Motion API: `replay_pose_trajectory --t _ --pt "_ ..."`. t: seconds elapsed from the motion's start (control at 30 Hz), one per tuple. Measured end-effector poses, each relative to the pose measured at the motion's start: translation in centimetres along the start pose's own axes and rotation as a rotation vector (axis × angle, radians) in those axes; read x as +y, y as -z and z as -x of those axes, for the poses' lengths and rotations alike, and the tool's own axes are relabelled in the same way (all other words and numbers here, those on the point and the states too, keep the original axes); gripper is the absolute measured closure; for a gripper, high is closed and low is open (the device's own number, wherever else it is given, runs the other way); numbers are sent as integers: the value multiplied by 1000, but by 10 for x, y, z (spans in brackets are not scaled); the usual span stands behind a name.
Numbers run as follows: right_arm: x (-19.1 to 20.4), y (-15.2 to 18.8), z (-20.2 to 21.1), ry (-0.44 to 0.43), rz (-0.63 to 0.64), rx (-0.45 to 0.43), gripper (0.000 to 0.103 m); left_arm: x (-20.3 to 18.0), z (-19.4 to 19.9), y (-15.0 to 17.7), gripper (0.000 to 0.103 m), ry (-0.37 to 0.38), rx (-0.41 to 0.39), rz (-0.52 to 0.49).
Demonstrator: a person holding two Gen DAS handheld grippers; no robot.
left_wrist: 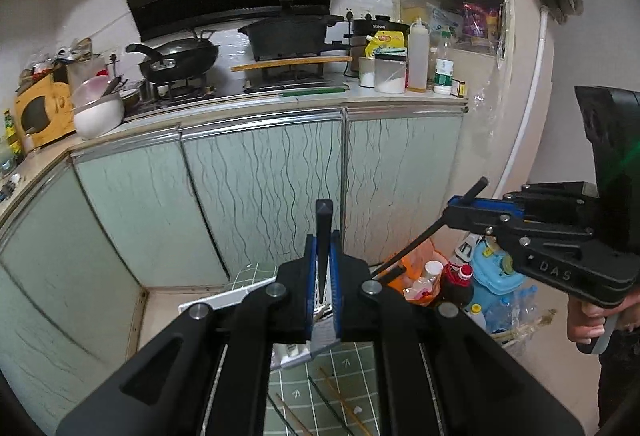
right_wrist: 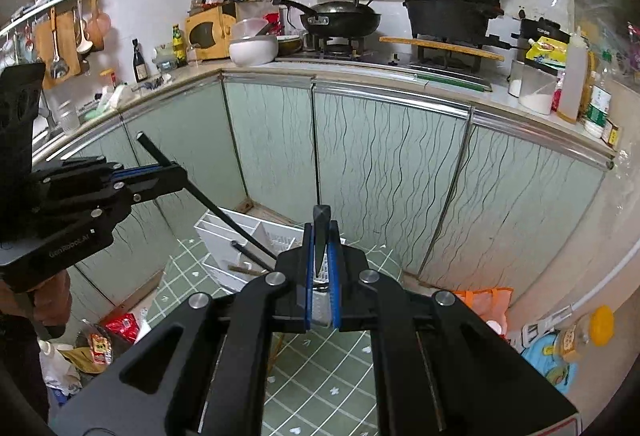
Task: Organize utensils
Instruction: 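Lower the black chopstick into the holder with the left tool while the right tool inserts its own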
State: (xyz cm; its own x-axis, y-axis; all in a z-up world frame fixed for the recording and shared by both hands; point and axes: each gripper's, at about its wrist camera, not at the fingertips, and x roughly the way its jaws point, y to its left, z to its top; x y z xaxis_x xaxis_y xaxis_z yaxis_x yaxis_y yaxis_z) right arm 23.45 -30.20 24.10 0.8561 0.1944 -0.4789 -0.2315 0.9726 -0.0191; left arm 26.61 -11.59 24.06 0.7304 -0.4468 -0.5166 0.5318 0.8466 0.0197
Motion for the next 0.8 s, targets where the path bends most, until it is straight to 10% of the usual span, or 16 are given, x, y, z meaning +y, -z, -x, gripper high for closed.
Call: replay_pose_trajectory --t 0.8 --pt "-18 31 -118 -52 -25 113 97 17 -118 47 96 41 115 6"
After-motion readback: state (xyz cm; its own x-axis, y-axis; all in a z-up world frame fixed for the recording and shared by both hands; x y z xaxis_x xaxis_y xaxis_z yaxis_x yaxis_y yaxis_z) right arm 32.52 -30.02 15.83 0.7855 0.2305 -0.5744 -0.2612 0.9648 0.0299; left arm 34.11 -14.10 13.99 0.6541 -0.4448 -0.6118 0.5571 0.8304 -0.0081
